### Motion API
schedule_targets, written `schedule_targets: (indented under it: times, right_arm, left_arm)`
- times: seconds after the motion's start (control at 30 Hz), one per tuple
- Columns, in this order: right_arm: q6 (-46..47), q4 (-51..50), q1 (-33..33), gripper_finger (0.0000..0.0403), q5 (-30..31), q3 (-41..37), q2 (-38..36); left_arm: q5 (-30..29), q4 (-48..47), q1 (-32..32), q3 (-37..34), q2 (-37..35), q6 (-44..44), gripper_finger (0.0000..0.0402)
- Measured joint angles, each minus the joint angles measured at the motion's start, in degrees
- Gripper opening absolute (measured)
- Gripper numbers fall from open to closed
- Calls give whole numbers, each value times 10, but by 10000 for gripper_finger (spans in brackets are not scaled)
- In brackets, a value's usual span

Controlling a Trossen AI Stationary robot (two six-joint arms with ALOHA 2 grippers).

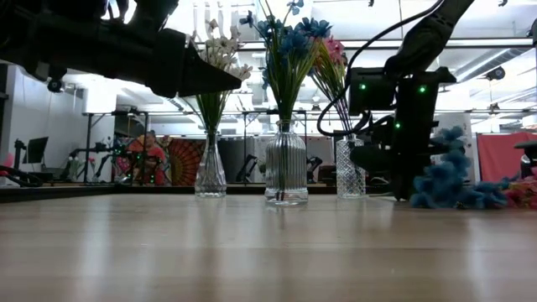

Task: Sort flowers into vase by color
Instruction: Put the blue flowers into the middle transparent vase

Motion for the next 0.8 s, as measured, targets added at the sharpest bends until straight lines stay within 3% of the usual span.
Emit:
schedule_targets:
  times: [0.23,0.47,0.8]
  right_arm:
    - [-4,-7,23,17,-5,1,-43]
    - [-4,-59,81,19,-4,16,-146]
    - [-27,-70,203,19,36,26,-281]
  left_arm:
    - [11,-2,-17,2,0,26,316]
    - [11,-8,-51,48,0,94,316]
    - [-5,-125,-66,145,0,141,316]
